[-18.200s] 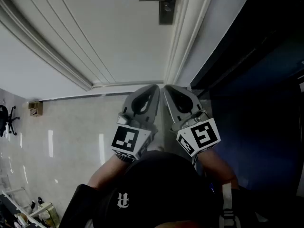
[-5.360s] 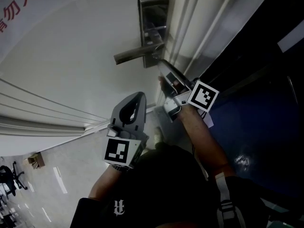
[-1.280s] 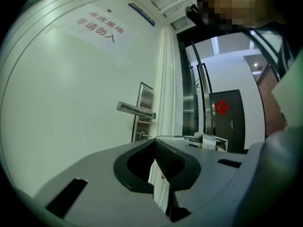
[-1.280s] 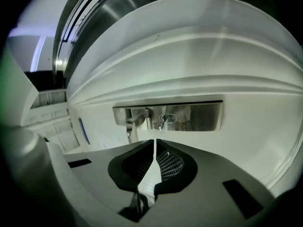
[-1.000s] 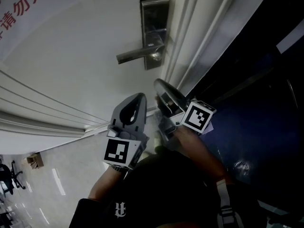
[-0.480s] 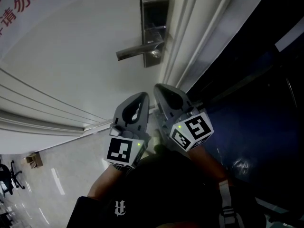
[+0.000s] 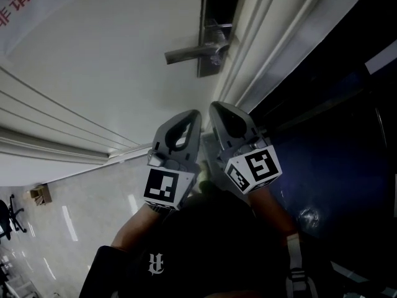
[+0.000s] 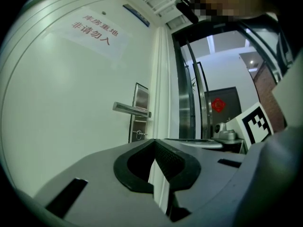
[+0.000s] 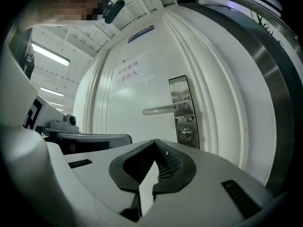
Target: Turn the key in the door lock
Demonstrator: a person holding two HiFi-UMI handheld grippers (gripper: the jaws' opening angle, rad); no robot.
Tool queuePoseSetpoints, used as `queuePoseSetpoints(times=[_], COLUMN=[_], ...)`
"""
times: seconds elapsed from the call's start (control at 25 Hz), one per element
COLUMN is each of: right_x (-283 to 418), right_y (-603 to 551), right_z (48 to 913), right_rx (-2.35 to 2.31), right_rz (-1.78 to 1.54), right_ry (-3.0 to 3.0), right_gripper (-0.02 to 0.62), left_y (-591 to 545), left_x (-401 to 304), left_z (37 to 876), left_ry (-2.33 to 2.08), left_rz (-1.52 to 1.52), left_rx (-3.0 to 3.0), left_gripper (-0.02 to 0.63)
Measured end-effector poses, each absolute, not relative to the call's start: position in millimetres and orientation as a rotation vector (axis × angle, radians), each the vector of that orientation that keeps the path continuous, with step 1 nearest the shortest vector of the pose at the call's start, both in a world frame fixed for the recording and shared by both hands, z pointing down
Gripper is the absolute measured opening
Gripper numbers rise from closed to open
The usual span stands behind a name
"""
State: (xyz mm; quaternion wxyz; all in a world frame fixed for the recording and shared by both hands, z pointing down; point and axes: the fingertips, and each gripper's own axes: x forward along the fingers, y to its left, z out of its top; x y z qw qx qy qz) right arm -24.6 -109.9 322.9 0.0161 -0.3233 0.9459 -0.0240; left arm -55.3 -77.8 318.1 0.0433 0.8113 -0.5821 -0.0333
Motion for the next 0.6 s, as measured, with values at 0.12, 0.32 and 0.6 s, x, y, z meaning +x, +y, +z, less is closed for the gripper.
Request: queuePoseSetpoints(times=[0.12,0.32,0.6], right_x=[-25.8,-28.0,-29.6], right_y=[-107.7,-105.3,-106.9], right_z=[322.9,320.2,323.2], right_rx=[-0.998,-0.994,-0.999], right_rz=[-0.096,-0.102,-0.101], right_ry=[2.942,2.944,2.948], right_gripper=[0.015,0.015,0.015], left_y=[-74.2,-70.1,-71.5], left_x=[-58.0,-62.5,-64.5], left_z=[316.2,313.4,317.2], left_ry=[-1.782,-1.796,-1.786], left_rz=[-0.123,-0.149,-0.159], left_rx=[2.474,2.464,2.458], left_gripper=[0.006,0.006,0.006])
